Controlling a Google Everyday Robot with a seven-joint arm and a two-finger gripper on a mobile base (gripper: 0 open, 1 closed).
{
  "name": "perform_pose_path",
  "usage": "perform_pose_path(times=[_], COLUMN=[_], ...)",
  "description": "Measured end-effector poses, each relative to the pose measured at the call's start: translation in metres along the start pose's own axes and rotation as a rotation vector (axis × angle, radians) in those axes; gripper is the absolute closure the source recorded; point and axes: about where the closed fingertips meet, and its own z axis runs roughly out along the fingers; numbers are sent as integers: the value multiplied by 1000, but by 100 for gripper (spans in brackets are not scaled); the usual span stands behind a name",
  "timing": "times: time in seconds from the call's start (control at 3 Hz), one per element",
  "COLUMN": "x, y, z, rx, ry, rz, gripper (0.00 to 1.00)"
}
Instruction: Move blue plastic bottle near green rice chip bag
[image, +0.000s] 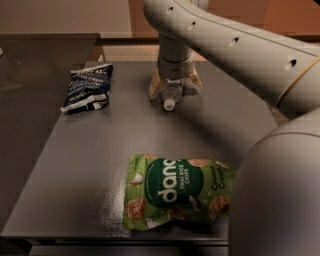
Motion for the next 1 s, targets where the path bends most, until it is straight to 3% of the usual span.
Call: perform_pose_path(times=[0.67, 1.0], x=[-1, 11], y=[3, 7], z=[-9, -23], rx=[-81, -126], ry=[-36, -57], rz=[-46, -144], gripper=[65, 88])
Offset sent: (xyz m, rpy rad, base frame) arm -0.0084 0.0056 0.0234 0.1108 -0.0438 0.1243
